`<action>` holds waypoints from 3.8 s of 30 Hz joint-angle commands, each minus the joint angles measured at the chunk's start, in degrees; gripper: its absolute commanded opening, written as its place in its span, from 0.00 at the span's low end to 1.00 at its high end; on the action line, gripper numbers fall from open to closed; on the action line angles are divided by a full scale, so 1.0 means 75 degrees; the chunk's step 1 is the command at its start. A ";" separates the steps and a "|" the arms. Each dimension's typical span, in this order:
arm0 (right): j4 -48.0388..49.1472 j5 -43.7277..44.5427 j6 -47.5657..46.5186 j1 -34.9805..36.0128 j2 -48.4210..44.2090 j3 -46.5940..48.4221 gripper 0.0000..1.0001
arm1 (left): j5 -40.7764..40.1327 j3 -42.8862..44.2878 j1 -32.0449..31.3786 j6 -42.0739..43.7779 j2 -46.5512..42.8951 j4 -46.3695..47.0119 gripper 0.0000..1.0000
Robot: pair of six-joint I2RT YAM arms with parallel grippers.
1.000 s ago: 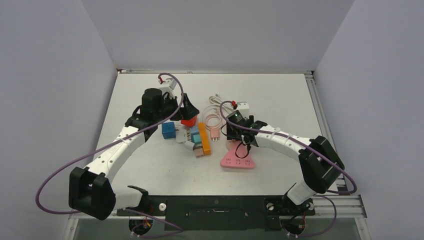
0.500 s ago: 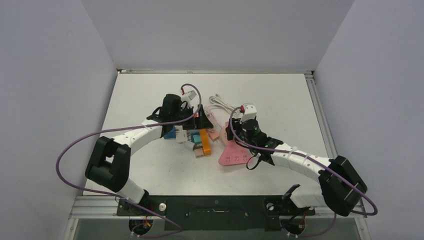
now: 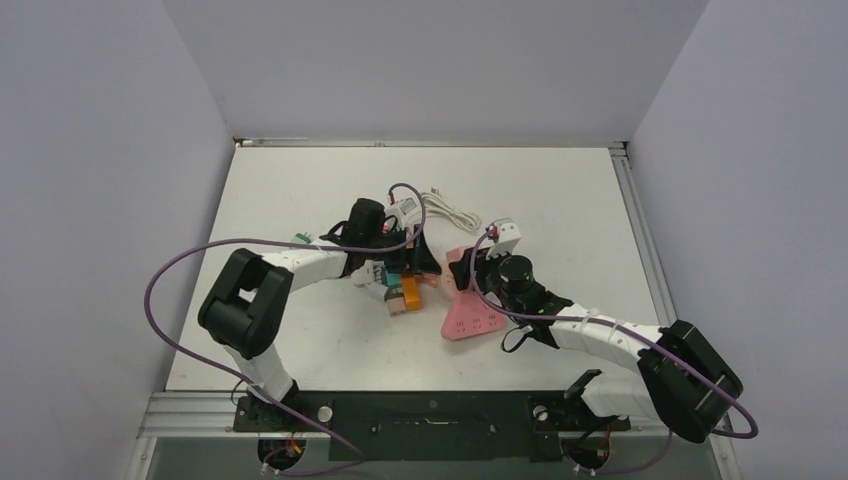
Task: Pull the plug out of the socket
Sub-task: Remove the plug from the socket.
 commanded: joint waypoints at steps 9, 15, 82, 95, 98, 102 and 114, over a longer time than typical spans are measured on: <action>0.1904 -0.0308 0.0259 -0.0021 -0.0324 0.0032 0.05 | 0.0962 0.0007 -0.0239 -0.1118 0.0604 0.1573 0.61; 0.1864 -0.0230 0.0228 -0.0023 -0.0310 0.0036 0.05 | 0.0989 -0.0065 -0.0316 -0.1245 0.0633 0.1769 0.57; 0.1482 0.1254 -0.0567 0.0706 -0.0355 0.0089 0.05 | 0.0210 0.0171 -0.0368 -0.0719 0.0588 0.0678 0.00; 0.1953 -0.0874 0.0517 -0.0805 -0.0562 -0.0256 0.05 | 0.0064 0.0232 -0.0368 -0.0526 0.0572 0.0482 0.00; 0.1940 -0.0833 0.0472 -0.0786 -0.0534 -0.0253 0.05 | 0.0061 0.0233 -0.0368 -0.0509 0.0566 0.0459 0.00; 0.1849 -0.0519 0.0296 -0.0585 -0.0557 -0.0221 0.05 | 0.0030 0.0254 -0.0368 -0.0518 0.0565 0.0437 0.00; 0.1237 0.1756 -0.0966 0.0928 -0.0488 0.0201 0.05 | -0.0106 0.0279 -0.0300 -0.0509 0.0592 0.0236 0.00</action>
